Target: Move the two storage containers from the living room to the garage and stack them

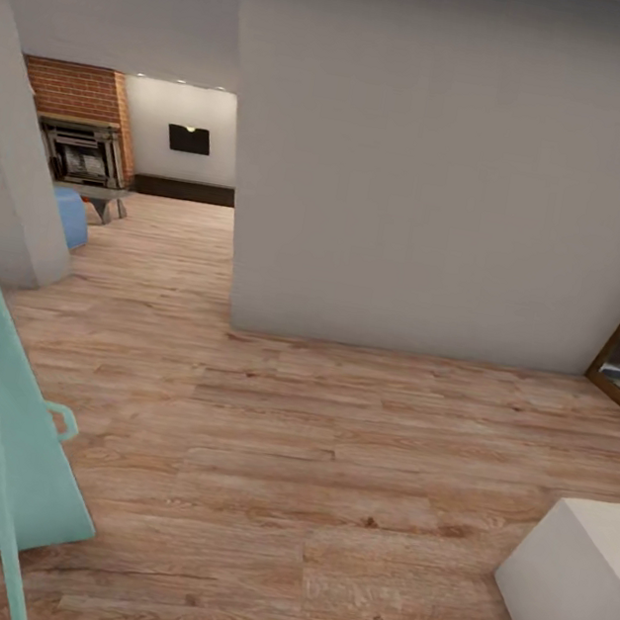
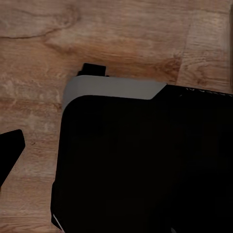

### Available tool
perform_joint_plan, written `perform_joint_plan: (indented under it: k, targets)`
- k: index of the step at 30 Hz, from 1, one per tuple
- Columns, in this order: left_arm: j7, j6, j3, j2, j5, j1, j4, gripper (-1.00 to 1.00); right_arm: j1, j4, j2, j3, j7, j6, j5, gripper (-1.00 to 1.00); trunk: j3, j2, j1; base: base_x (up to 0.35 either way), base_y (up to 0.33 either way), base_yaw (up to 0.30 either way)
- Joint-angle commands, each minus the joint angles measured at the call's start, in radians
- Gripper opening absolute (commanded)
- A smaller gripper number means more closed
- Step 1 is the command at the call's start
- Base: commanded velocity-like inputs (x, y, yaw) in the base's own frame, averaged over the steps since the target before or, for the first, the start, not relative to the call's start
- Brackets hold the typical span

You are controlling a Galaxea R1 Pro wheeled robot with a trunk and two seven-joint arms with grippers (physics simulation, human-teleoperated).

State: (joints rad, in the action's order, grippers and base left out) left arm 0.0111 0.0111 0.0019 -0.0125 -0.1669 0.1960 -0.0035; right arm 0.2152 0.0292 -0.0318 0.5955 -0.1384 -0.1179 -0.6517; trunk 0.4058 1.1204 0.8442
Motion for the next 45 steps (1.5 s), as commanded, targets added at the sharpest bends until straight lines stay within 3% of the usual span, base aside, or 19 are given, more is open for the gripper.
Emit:
perform_joint_plan:
  k: [1,45]
  targets:
    - [0.001,0.001,0.0,-0.001,-0.008,0.0,0.0,1.0,0.001,0.003,0.002,0.008,0.0,-0.004,-0.008,1.0,0.001,0.001,0.001,0.323,0.0,0.0]
    - [0.001,0.001,-0.003,-0.004,-0.008,0.0,-0.001,1.0,-0.022,0.003,0.005,0.009,0.013,-0.001,-0.006,1.0,0.001,0.001,0.001,0.323,0.0,0.0]
